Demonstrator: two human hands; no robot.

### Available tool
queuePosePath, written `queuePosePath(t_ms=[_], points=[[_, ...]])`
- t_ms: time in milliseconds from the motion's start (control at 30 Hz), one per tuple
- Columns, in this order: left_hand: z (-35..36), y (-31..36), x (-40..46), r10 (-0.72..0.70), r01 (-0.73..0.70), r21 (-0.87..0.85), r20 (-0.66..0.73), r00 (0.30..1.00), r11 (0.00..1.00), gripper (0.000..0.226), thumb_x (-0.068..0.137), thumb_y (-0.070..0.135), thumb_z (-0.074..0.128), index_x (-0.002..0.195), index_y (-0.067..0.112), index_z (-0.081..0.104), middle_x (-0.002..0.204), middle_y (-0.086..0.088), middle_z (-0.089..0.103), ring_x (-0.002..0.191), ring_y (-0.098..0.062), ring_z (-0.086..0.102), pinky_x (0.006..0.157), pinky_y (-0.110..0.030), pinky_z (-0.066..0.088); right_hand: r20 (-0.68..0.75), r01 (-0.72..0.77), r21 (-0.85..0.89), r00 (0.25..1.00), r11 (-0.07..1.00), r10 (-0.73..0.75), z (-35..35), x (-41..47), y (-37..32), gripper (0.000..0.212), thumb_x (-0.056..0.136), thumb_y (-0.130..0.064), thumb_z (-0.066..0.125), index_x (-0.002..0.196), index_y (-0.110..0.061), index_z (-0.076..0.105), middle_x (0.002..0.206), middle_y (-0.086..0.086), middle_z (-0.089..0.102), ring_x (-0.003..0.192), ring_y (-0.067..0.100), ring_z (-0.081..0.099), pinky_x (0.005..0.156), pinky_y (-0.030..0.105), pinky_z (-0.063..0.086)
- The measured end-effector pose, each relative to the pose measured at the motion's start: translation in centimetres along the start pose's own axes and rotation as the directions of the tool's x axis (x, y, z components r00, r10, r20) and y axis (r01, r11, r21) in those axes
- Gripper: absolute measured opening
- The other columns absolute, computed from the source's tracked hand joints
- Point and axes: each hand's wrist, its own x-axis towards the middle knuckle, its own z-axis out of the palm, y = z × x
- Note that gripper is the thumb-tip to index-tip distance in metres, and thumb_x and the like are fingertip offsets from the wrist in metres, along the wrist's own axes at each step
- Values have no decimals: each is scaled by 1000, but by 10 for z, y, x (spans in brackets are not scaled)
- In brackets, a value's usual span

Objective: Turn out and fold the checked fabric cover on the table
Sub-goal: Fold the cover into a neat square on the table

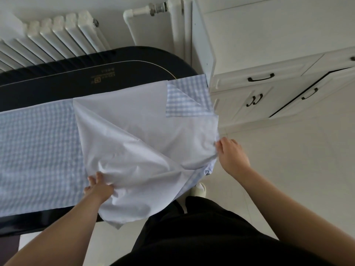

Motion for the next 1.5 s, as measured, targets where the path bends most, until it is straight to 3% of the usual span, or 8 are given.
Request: queuePosePath(t_ms=[100, 200, 300, 667, 867, 1000, 1233, 1500], points=[[-3, 2, -3, -9, 9, -20, 11, 1000, 1000, 83, 93, 21, 46, 151, 27, -13, 160, -2, -19, 145, -38, 4, 115, -47, 18, 24, -47, 328, 999, 943, 41, -4, -3, 15, 27, 100, -18, 38, 76, -12, 49, 78, 1, 50, 76, 19, 46, 67, 28, 36], [1, 4, -4, -7, 5, -38, -53, 999, 999, 76, 92, 24, 45, 152, 27, -2, 160, 0, -16, 146, -34, 2, 114, -48, 16, 319, -281, 12, 911, 959, 263, 11, -1, 62, 20, 98, -12, 40, 89, -7, 57, 99, 16, 63, 92, 31, 58, 74, 31, 40], [7, 9, -7, -15, -13, -177, -155, 988, 984, 65, 96, 33, 38, 152, 26, 6, 162, -4, -7, 145, -35, 8, 114, -49, 16, 185, -338, 23, 926, 941, 328, 10, 9, 58, 17, 97, -20, 38, 96, -11, 52, 107, 15, 63, 93, 31, 58, 76, 34, 43], [39, 26, -30, -533, 280, -705, -162, 830, 651, 72, 95, 49, 43, 148, 6, 20, 152, -18, 24, 133, -41, 32, 108, -51, 28, 440, 267, -339, 893, 902, -99, 35, 124, -34, 29, 92, -28, 48, 118, -18, 59, 138, 8, 37, 123, 31, 44, 104, 40, 38], [9, 22, -23, -202, 61, -608, -166, 965, 792, 52, 91, 37, 54, 123, -4, 52, 111, -23, 61, 92, -33, 56, 78, -35, 42, 432, 95, -87, 901, 992, -48, 34, 193, -56, 69, 86, -28, 55, 147, -31, 23, 159, -1, 0, 131, 20, 36, 79, 35, 50], [-35, 45, -33, -47, -2, -893, -27, 999, 450, 19, 95, 21, 54, 88, 4, 61, 91, -16, 59, 85, -24, 55, 75, -29, 41, 213, -302, 445, 950, 843, 228, 8, 204, -30, 75, 83, -17, 54, 149, -28, 20, 154, -2, 18, 105, 22, 56, 53, 25, 45], [-110, 139, -68, 435, -6, -1000, 8, 901, 31, 33, 96, 25, 47, 77, 13, 70, 71, -2, 71, 70, -15, 70, 64, -24, 58, 128, -398, 318, 918, 861, 376, 22, 113, 25, 60, 83, -36, 65, 132, -10, 43, 134, 12, 46, 112, 31, 55, 88, 36, 46], [-89, 250, -83, 705, -99, -971, 86, 704, 217, 61, 94, 63, 30, 143, 28, 38, 129, 5, 47, 119, -26, 52, 99, -56, 44, 245, -609, 336, 793, 719, 557, 51, 6, 47, 43, 81, -27, 65, 117, -10, 47, 96, 6, 58, 84, 26, 56, 72, 31, 40]])
